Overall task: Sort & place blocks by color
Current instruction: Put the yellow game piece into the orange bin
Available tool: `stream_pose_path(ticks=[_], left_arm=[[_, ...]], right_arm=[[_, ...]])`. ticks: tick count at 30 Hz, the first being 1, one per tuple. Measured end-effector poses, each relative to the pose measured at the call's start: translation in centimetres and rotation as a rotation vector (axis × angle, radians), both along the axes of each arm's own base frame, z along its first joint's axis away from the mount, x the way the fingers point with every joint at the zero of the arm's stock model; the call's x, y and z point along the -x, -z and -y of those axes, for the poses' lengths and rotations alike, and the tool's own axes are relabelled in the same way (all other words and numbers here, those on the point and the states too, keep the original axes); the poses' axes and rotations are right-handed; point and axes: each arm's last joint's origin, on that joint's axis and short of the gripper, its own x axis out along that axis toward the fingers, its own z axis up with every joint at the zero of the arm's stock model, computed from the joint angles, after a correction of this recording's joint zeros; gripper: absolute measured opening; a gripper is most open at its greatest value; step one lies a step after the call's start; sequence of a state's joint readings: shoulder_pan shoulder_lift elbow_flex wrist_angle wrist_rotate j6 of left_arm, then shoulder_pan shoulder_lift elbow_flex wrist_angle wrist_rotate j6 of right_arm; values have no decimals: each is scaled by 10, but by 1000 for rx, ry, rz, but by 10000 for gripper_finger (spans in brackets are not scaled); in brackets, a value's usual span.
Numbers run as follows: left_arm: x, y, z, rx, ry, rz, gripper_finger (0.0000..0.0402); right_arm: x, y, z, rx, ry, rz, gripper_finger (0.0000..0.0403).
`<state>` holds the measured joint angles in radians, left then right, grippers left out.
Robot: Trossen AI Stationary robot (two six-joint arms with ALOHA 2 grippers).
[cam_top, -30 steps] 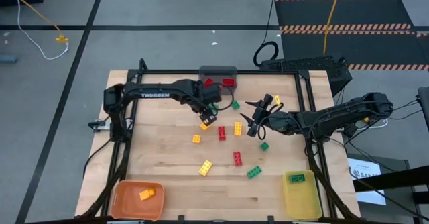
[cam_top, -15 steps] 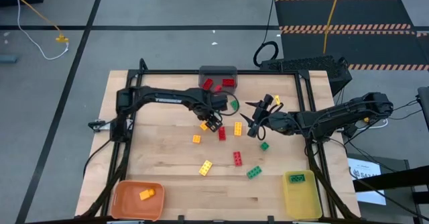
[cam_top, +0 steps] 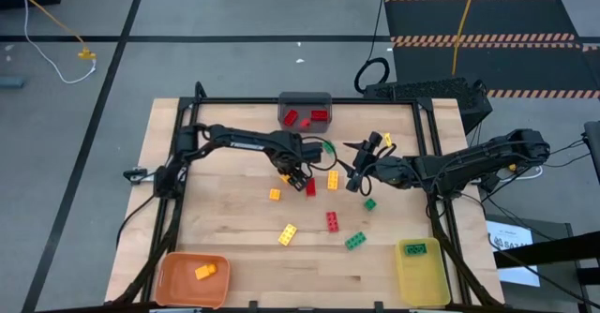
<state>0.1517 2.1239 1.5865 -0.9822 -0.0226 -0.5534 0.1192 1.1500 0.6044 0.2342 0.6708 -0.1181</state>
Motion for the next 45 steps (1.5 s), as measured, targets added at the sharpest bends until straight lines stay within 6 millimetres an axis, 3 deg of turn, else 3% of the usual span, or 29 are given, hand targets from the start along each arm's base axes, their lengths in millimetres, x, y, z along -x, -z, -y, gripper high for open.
stream_pose_path(ticks=[6,12,19,22,27,33,37,45], left_arm=[[0,4,0,0,33,-15,223],[2,5,-2,11,46,-35,138],[4,3,-8,28,61,-48,136],[8,-8,-9,43,71,-101,136],[15,-49,-3,45,82,-128,136],[28,-96,32,30,111,-67,136],[42,-117,70,27,124,-52,137],[74,-131,158,9,104,-125,140]], right_arm=[[0,0,0,1,0,-1,233],[0,0,0,2,-1,-1,233],[0,0,0,2,-1,-1,233],[0,0,0,8,-2,-5,233],[0,1,0,18,-6,-19,233],[1,3,1,23,-1,-48,233],[2,4,1,26,1,-62,233],[2,4,1,23,3,-61,233]])
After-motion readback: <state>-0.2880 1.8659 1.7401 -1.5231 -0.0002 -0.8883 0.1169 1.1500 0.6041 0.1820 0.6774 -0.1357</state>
